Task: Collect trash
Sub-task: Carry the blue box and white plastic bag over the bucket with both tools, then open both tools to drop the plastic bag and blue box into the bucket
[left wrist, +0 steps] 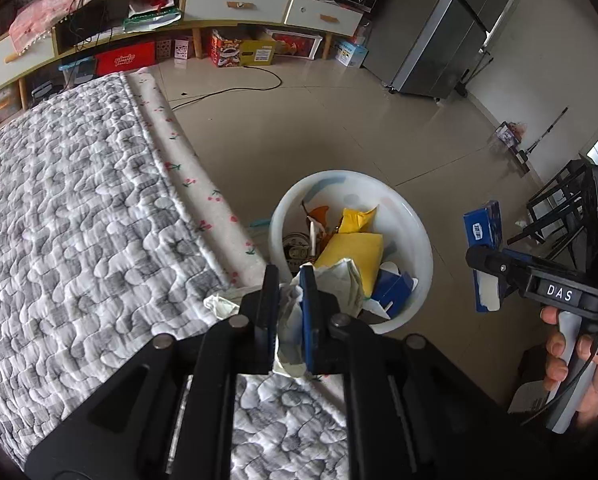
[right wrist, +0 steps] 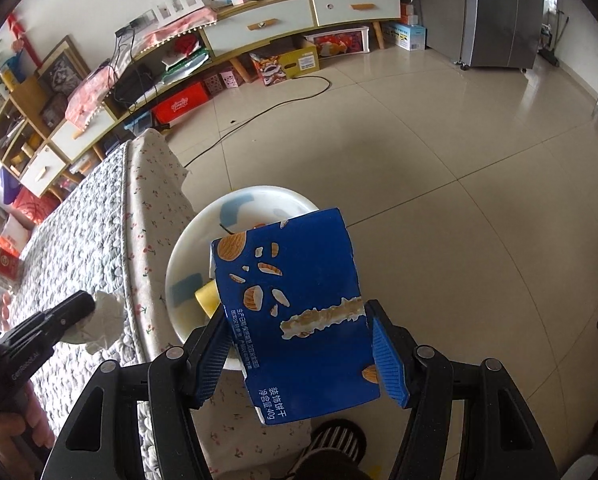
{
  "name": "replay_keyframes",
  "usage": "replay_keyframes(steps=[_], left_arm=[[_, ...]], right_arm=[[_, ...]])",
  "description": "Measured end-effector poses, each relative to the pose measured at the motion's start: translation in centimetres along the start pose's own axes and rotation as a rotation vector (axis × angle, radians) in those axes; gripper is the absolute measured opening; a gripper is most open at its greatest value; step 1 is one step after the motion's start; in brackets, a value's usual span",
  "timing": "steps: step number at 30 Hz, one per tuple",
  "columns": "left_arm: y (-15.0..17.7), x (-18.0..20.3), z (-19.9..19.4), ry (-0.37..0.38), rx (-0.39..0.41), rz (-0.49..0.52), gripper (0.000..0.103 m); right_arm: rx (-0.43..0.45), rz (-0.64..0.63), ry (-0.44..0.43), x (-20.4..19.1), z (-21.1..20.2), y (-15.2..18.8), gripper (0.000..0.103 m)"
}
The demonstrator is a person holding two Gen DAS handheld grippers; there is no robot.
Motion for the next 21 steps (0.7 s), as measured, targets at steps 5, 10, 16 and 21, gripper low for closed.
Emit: replay_keyframes(steps=[5, 10, 16, 21], left_arm=[[-1.6, 2.0, 2.8, -0.002, -0.005, 0.029, 0.012], [-2.7, 2.2, 4.5, 0.003, -0.001, 0.011, 0.030], [-2.7, 1.3, 3.8, 0.048, 0.027, -0.073, 0.068], [-1.5, -0.3, 1.1, 0.036, 0.039, -0.075, 0.074]], right_arm=[[-0.013, 0.029, -0.005, 1.2, 0.4, -0.2, 0.066], [-0.021, 0.051, -0.009, 1.9, 0.8, -0.8, 0.066], [-0.028, 0.073, -0.013, 2.2, 1.1, -1.2, 0.066], [-0.032, 0.057, -0.008, 1.4, 1.4, -1.7, 0.066]])
Point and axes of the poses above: each gripper's, at about its wrist camera, not at the fingertips, and z roughly the way its jaws point, x to its right, y to its underside, the point moved 5 cm from there along z, roughly the way its jaws point, and after that the axes turned 9 degrees about y, right-handed, at the moved point
